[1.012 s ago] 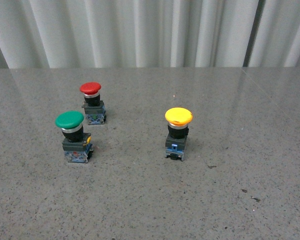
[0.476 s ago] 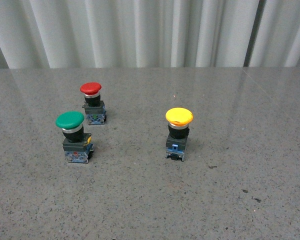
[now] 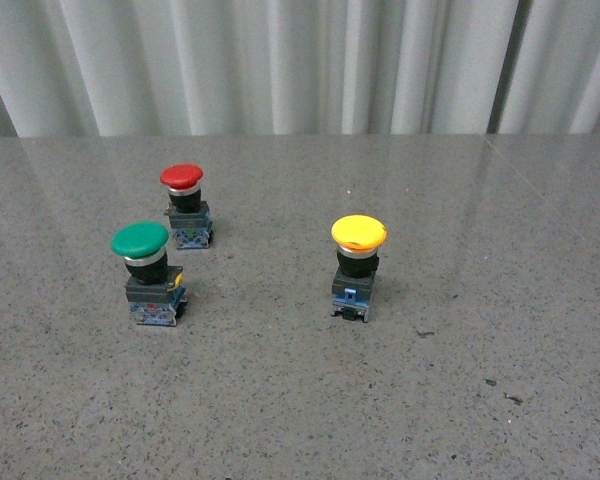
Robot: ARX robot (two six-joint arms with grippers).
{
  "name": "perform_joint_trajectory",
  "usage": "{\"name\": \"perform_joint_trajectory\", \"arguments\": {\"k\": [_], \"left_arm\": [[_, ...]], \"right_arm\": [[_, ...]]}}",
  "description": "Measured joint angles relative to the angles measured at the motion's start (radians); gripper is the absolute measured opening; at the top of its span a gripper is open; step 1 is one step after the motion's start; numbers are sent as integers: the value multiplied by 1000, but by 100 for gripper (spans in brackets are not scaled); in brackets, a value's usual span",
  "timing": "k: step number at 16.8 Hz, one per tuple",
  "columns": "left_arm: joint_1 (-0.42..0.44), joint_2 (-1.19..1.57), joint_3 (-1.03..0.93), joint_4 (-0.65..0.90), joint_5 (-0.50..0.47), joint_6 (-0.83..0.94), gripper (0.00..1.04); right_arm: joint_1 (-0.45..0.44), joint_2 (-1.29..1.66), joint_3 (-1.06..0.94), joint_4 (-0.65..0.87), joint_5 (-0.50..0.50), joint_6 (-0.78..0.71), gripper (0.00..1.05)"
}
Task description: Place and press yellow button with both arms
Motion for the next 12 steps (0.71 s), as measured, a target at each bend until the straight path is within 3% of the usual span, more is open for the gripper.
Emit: {"name": "perform_joint_trajectory", "arguments": {"k": [1,7,8,12], "left_arm": [[0,0,0,0,0,0,98],[0,0,0,1,0,0,98],[0,0,0,0,0,0,98],[0,0,0,0,0,0,98]], "right_arm": [[0,-82,0,-61,0,0,2],[0,-101,0,-62,-1,0,2],[0,-101,0,-62,-1,0,24],[0,-101,0,-62,-1,0,36]]}}
